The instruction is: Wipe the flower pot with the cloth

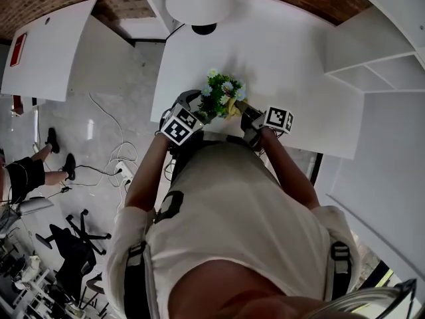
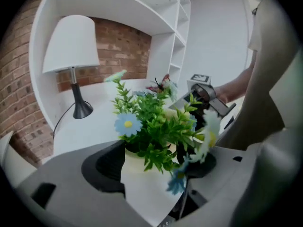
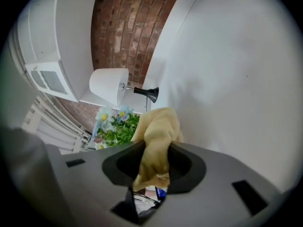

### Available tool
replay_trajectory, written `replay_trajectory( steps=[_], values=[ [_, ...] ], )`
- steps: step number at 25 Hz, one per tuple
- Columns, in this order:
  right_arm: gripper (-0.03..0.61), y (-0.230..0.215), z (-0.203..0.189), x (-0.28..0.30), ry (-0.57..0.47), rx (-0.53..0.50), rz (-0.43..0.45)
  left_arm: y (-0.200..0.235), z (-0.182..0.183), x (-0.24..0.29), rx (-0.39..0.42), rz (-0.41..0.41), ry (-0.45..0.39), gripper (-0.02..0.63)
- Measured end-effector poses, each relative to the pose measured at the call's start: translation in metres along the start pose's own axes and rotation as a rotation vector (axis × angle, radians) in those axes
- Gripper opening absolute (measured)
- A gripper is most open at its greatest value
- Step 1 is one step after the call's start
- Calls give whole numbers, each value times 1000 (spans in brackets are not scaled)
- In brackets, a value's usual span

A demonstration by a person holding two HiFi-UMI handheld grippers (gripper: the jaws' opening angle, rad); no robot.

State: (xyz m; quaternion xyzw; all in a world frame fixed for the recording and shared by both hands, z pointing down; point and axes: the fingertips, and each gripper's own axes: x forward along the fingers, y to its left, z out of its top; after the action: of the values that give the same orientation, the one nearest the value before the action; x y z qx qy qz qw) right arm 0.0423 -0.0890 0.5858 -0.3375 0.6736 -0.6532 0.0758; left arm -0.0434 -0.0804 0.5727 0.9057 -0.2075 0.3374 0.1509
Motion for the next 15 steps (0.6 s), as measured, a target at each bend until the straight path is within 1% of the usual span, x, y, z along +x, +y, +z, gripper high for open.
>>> replay_trajectory(
  steps=[2, 4, 6, 9, 12, 15],
  values=[
    [130, 1, 4, 3, -3, -7, 12, -2, -4, 10, 27, 9, 19, 334],
    [130, -2, 1, 6, -4, 6, 12, -2, -2, 12, 17, 26, 2, 334],
    [130, -6, -7, 7, -2, 28, 7, -5, -1, 10, 10, 43, -19, 334],
    [130, -15, -26, 12, 25, 47, -14, -10, -3, 9, 26, 74, -23, 336],
    [130, -27, -43, 15, 69, 60, -40, -17, -5, 8, 17, 81, -22, 334],
    [130, -30, -47, 15, 84, 71, -33, -23, -8, 5, 9, 85, -28, 334]
  ],
)
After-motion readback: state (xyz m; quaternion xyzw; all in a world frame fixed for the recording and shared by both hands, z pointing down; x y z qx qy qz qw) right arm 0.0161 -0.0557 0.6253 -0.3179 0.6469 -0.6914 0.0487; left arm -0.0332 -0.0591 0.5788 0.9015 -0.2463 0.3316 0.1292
